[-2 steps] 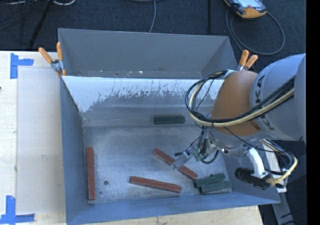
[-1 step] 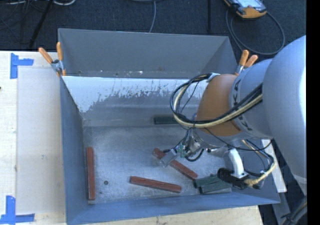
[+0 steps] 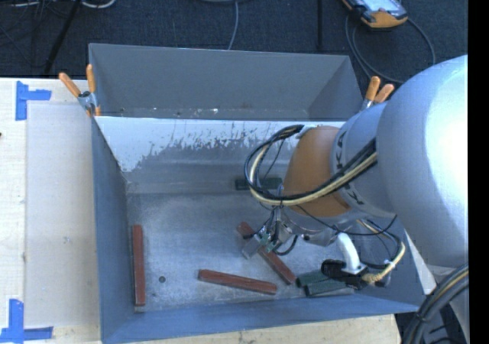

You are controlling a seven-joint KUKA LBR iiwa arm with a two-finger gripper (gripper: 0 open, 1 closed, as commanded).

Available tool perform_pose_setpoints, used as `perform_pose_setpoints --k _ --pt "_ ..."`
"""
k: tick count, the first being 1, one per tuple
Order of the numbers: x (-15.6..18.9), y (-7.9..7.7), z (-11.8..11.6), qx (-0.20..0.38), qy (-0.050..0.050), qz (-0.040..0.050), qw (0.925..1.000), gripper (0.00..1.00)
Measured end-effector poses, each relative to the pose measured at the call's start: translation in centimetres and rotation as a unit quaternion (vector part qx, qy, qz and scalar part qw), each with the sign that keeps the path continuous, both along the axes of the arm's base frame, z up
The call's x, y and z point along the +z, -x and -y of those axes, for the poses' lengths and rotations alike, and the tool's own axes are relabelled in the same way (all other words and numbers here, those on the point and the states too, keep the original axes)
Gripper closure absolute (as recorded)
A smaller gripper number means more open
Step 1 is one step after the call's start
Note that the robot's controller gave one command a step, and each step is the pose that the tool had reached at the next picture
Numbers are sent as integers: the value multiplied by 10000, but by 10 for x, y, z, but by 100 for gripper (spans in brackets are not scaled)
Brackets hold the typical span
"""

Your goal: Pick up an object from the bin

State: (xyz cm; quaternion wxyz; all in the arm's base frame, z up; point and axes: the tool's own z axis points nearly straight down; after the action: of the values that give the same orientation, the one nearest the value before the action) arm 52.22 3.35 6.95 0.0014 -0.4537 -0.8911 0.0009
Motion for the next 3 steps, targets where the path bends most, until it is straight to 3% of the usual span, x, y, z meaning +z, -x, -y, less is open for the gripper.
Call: perform_pose_setpoints --k 1,2,3 --pt "0 0 0 4 1 0 10000 100" --pt "30 19 -14 278 13 -33 9996 100" --pt "44 5 -57 1006 1 27 9949 100"
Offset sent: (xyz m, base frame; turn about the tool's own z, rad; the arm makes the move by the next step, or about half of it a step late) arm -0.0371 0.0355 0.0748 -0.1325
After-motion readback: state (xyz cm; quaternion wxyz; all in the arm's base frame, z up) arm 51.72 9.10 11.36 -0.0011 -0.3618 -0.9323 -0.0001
